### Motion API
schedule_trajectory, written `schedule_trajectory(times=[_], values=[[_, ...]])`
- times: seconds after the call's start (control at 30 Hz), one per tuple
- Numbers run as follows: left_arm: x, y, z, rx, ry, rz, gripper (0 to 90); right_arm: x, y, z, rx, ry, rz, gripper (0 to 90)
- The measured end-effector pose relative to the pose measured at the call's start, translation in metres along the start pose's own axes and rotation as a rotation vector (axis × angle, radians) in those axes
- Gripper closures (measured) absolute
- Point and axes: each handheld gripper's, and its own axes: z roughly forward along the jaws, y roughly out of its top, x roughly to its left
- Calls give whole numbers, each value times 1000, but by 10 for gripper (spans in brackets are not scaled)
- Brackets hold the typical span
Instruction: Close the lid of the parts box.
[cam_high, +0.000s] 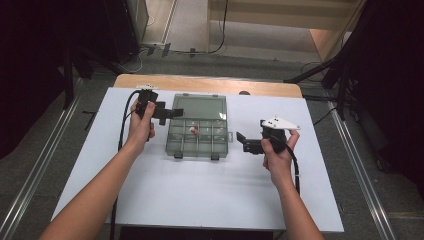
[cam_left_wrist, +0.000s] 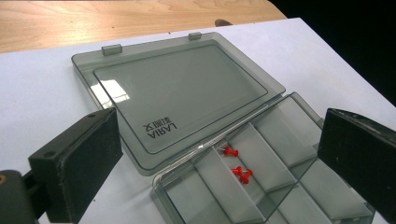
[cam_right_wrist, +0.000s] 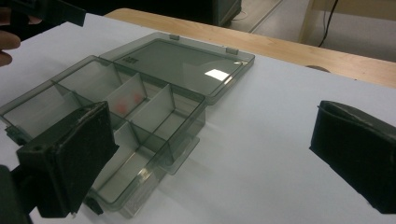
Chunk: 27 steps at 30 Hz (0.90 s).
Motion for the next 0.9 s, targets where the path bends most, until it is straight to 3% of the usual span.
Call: schedule_trajectory(times=[0.23,0.33,0.37,0.47,0.57,0.7,0.83,0.9], values=[[4,-1,7,13,9,-27,0,-3,11,18,37,38,13,3],[5,-2,11,31,39,-31,29,-5,16,26,46,45,22,12],[4,-2,12,36,60,-28,58,-7,18,30,49,44,36,24],[6,-3,17,41,63,-41,68,-10,23,40,64,24,74,98],[8,-3,19,40,84,-65,120,-11,27,51,95,38,79,141],[15,-3,22,64,88,-80,143,-14,29,65,124,55,119,186],[21,-1,22,58,79,-105,180,-16,30,77,143,74,137,260],[22,-1,24,64,82,-96,222,-18,30,81,143,90,164,314]])
